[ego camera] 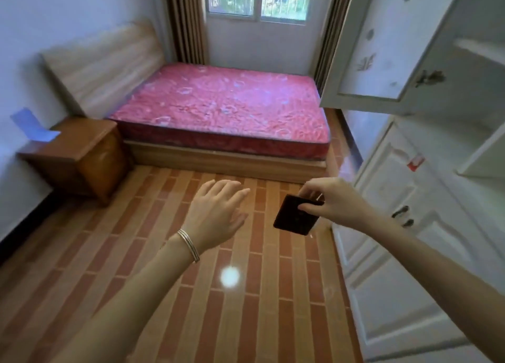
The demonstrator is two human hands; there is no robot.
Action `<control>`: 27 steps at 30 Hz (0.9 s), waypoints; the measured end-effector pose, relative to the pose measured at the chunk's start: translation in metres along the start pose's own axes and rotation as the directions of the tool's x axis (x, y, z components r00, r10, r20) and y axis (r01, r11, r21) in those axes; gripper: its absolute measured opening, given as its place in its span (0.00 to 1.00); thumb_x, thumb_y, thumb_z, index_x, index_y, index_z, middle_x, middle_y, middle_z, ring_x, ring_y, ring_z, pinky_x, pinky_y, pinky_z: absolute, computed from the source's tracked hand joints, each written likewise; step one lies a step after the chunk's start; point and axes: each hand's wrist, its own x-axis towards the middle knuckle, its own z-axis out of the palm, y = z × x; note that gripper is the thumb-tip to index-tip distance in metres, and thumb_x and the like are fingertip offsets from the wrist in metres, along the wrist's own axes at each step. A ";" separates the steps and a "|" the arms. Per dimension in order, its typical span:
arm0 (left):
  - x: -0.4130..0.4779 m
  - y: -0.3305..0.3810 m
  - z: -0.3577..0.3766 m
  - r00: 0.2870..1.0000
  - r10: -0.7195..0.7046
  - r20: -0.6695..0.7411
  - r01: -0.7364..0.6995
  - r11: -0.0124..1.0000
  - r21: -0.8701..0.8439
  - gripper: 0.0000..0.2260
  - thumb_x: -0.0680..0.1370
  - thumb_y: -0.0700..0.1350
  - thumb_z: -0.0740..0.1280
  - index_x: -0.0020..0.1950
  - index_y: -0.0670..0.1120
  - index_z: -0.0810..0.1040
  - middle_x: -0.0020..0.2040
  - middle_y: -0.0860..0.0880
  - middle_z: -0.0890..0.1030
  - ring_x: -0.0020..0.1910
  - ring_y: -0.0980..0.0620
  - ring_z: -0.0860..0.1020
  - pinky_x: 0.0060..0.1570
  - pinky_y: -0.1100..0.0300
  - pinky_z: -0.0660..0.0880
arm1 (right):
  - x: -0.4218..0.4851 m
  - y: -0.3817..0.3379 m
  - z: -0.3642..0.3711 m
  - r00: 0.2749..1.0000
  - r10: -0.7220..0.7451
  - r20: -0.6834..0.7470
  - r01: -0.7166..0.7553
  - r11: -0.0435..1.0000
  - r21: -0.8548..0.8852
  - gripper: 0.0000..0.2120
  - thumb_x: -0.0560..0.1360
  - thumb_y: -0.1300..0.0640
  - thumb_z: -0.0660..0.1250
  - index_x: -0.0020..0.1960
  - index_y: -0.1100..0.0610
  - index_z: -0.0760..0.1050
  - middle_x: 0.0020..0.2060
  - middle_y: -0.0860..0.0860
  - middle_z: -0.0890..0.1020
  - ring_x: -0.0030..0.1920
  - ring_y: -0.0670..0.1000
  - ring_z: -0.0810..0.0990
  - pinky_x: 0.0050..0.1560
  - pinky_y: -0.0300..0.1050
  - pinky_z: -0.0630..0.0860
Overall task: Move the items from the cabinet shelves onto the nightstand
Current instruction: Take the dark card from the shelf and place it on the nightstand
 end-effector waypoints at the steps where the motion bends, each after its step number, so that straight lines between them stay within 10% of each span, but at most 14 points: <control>1: -0.009 -0.020 0.002 0.999 -0.034 0.003 0.034 0.999 0.021 0.22 0.74 0.57 0.58 0.63 0.48 0.76 0.60 0.46 0.78 0.60 0.47 0.75 0.61 0.47 0.70 | 0.020 -0.012 0.011 1.000 -0.016 0.015 0.016 1.000 -0.004 0.06 0.68 0.54 0.72 0.44 0.52 0.79 0.38 0.42 0.78 0.38 0.43 0.78 0.40 0.49 0.78; 27: -0.074 -0.387 0.033 0.845 -0.534 -0.014 0.531 0.837 0.130 0.20 0.74 0.55 0.60 0.61 0.48 0.78 0.54 0.48 0.81 0.55 0.48 0.78 0.58 0.46 0.72 | 0.410 -0.189 0.175 0.863 -0.398 0.313 0.393 0.916 0.082 0.04 0.71 0.52 0.70 0.46 0.49 0.78 0.39 0.41 0.78 0.40 0.42 0.76 0.42 0.48 0.78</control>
